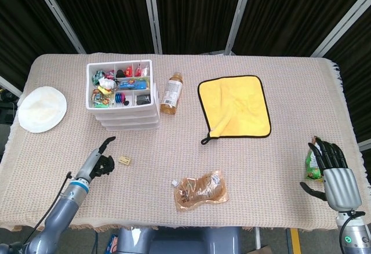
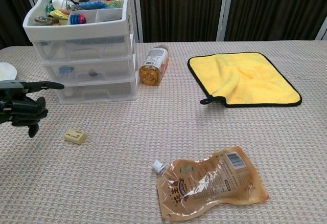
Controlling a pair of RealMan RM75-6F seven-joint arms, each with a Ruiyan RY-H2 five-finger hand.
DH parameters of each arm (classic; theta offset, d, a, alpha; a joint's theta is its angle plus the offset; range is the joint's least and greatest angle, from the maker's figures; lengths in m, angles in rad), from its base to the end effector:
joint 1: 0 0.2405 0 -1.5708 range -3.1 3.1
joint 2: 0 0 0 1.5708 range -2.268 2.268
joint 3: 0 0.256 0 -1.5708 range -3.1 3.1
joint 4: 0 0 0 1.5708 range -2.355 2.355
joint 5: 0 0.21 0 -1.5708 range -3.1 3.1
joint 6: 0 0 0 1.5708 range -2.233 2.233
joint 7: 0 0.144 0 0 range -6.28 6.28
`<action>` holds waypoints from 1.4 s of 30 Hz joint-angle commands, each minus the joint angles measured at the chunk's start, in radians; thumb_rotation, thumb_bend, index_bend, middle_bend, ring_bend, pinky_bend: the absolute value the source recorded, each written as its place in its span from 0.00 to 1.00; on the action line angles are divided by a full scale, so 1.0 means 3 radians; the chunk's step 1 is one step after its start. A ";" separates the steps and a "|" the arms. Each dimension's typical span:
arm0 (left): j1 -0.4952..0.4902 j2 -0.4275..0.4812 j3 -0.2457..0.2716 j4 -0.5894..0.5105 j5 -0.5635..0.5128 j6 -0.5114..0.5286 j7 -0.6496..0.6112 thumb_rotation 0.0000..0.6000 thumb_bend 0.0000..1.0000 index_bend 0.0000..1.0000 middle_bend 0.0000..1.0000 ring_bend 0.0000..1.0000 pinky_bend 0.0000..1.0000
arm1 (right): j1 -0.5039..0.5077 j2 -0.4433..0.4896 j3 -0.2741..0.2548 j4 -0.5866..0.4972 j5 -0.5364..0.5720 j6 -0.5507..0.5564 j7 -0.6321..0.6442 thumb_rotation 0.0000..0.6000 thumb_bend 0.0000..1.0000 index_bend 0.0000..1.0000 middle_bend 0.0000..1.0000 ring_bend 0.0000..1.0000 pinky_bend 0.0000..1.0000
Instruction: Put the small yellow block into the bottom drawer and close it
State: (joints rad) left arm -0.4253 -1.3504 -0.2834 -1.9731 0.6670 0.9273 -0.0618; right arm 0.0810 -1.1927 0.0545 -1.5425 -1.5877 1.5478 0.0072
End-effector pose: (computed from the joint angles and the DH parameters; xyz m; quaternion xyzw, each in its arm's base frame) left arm -0.1896 0.2556 0.0200 -0.4027 -0.7789 -0.3837 0.2897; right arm -0.3034 -0.1805 0.1457 0.6025 -0.3543 0.4266 0.5740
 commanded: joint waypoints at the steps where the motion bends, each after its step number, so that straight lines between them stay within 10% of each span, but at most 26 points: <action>1: -0.0201 -0.0098 -0.0160 0.0037 -0.0341 -0.0140 -0.0108 1.00 1.00 0.00 0.96 0.89 0.63 | -0.0002 0.0000 -0.0001 0.0002 -0.0001 0.0003 0.0002 1.00 0.05 0.08 0.00 0.00 0.00; 42: -0.1001 -0.0650 -0.0455 0.1063 -0.2008 -0.0373 -0.0267 1.00 1.00 0.00 0.96 0.89 0.63 | -0.0002 0.0011 0.0005 -0.0015 0.0027 -0.0015 0.0049 1.00 0.05 0.08 0.00 0.00 0.00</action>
State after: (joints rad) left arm -0.7213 -1.5410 -0.4194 -1.6602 0.0691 0.8184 -0.1433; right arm 0.0804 -1.1894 0.0560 -1.5468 -1.5797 1.5432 0.0220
